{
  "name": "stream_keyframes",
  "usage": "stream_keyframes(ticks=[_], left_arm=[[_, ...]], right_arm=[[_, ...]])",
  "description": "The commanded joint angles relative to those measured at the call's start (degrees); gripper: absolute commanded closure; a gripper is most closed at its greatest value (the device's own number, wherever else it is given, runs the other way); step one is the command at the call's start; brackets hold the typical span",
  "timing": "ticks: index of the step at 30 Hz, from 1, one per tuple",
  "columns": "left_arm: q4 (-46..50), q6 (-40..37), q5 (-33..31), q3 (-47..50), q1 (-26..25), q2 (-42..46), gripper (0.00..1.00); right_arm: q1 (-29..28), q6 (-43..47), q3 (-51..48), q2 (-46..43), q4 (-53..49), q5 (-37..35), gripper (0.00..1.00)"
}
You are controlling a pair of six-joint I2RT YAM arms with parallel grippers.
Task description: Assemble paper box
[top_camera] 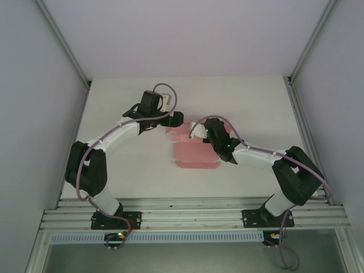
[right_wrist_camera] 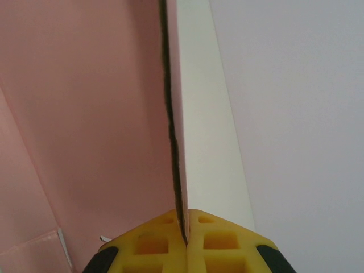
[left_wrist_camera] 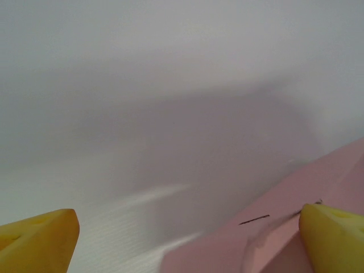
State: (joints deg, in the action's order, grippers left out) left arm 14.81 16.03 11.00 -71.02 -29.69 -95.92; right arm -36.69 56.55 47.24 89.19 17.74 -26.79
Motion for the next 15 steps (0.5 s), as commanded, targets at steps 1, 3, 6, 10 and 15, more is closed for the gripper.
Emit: stream_keyframes(ticks=[1,3,6,10,15], left_arm=[[1.8,-3.3,-2.7,-0.8,-2.2,-0.4,0.00],[-0.7,-2.8,-4.3,0.3,-3.5,-0.1,0.00],[-4.7,-1.5,-7.7,1.7,-5.5,0.0,0.00],[-10.8,0.8,-14.9,3.5,-7.2,-0.2,0.00],[-24.3,6.4,-22.3,7.4,-10.3,-0.5,0.00]], right_arm=[[0.1,-3.5,2.5,-2.3,-1.2,1.4,1.00],[0.1,-4.9,2.4,-2.5,-1.6,1.9,1.00],[0.2,-8.2,2.7,-3.6,-3.6,2.8,1.00],[0.3,-11.1,1.7,-6.4,-5.1,6.7,1.00],[0.3,-16.3,0.3,-10.5,-7.8,14.4,1.00]])
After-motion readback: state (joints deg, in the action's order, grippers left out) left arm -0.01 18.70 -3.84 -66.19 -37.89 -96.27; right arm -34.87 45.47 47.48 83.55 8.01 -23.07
